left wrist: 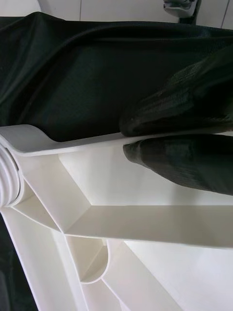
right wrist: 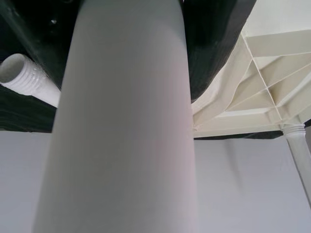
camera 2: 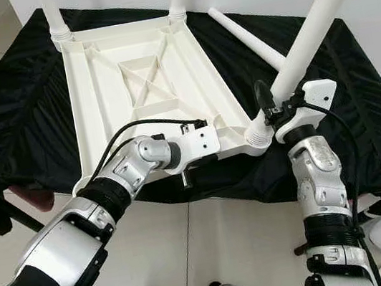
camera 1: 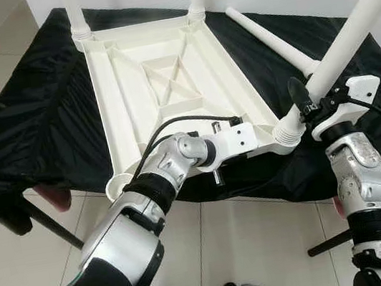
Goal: Building children table
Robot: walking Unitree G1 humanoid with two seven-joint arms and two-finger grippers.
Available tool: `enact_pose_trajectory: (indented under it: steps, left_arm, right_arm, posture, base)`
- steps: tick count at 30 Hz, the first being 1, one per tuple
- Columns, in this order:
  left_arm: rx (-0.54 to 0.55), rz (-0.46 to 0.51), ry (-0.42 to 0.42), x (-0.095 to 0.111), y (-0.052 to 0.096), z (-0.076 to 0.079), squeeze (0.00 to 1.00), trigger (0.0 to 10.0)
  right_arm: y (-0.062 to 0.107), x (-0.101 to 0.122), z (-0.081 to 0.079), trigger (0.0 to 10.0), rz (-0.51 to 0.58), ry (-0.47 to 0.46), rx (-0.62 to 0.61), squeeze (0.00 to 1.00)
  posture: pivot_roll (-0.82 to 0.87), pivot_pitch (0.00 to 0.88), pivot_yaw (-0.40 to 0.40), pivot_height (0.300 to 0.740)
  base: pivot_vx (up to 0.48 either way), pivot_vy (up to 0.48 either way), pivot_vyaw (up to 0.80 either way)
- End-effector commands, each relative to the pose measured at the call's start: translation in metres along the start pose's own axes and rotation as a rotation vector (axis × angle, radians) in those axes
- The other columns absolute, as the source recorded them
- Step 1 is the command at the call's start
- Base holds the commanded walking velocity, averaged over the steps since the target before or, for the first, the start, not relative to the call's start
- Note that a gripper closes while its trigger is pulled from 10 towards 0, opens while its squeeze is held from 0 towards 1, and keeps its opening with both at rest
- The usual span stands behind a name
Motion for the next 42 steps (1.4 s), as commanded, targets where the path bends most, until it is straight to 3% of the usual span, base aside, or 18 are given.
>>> enact_pose_trajectory:
  steps: [1, 15, 27, 33, 42]
  left_arm:
    - [-0.031, -0.088, 0.013, -0.019, -0.002, 0.012, 0.00, 10.0]
    - [-0.033, -0.088, 0.011, -0.019, -0.002, 0.012, 0.00, 10.0]
    - [-0.029, -0.090, 0.013, -0.019, -0.002, 0.011, 0.00, 10.0]
    - [-0.029, -0.090, 0.013, -0.019, -0.002, 0.011, 0.00, 10.0]
    - [-0.026, -0.092, 0.011, -0.019, -0.001, 0.009, 0.00, 10.0]
  right_arm:
    - [0.010, -0.039, -0.010, 10.0, -0.155, -0.053, -0.024, 0.00]
    - [0.005, -0.034, -0.015, 10.0, -0.119, -0.031, -0.145, 0.00]
    - [0.000, -0.031, -0.029, 10.0, -0.097, 0.006, -0.269, 0.00]
    - [-0.001, -0.031, -0.029, 10.0, -0.092, 0.005, -0.334, 0.00]
    - [0.004, -0.030, -0.017, 10.0, -0.089, 0.056, -0.543, 0.00]
  posture:
    - [0.03, 0.090, -0.041, 0.740]
    - [0.03, 0.091, -0.043, 0.740]
    - [0.04, 0.092, -0.047, 0.740]
    - [0.04, 0.092, -0.047, 0.740]
    - [0.04, 0.090, -0.050, 0.740]
  base:
    - [0.000, 0.000, 0.00]
    - [0.000, 0.000, 0.00]
    - [0.000, 0.000, 0.00]
    - [0.000, 0.000, 0.00]
    - [0.000, 0.000, 0.00]
Point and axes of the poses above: a point about 5 cm out from each wrist's last joint towards the gripper, its own y axis pointing back from the gripper into the wrist, its own x axis along the axis of the wrist's last joint, z = x × y, the point moved 3 cm from there along -y, pointing out of the wrist towards the gripper, and after that the axes turned 6 degrees about -y, right-handed, at the moved point
